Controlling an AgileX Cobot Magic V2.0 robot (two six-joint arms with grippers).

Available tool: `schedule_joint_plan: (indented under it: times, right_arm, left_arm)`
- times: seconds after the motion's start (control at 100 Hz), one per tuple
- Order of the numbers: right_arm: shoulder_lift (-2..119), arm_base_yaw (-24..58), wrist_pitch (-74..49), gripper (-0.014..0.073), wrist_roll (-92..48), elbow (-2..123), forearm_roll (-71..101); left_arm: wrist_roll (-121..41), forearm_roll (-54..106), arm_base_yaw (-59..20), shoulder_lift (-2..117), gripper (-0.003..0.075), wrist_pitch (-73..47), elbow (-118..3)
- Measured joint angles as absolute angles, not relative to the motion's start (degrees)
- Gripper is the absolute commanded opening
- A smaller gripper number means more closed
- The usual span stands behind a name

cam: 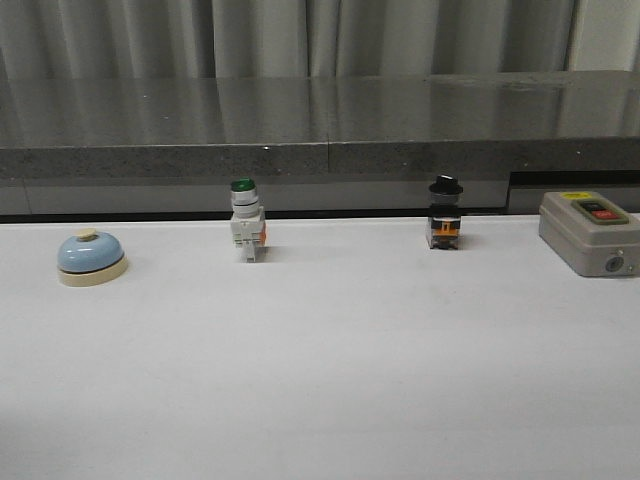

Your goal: Place and press bell with both arms

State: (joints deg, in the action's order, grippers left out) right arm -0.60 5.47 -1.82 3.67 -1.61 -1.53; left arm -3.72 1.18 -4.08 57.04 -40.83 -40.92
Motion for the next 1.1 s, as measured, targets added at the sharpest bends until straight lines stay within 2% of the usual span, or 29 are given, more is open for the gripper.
schedule_joint_plan:
  times: [0.19,0.41,0.64,1.1]
  right_arm:
    - [-0.60,5.47,-1.82,-0.0070,3.67,-1.61,-1.53]
    - [-0.60,5.47,-1.82,-0.0070,3.67,-1.61,-1.53]
    - [-0.60,5.47,-1.82,-0.0070,3.67,-1.61,-1.53]
    - [-0.60,5.47,-1.82,-0.0070,3.67,-1.61,-1.53]
  left_arm:
    - [-3.72,2.83,-4.08,57.62,0.0663,-41.65,-41.91]
    - [-3.72,2.92,-7.05,63.74,0.0663,-42.68,-48.46]
    - [-3.72,3.10,-10.60,75.01,0.0663,-41.76,-57.15]
    - [-3.72,0.00,-11.03,98.90,0.0663,-38.93,-71.82]
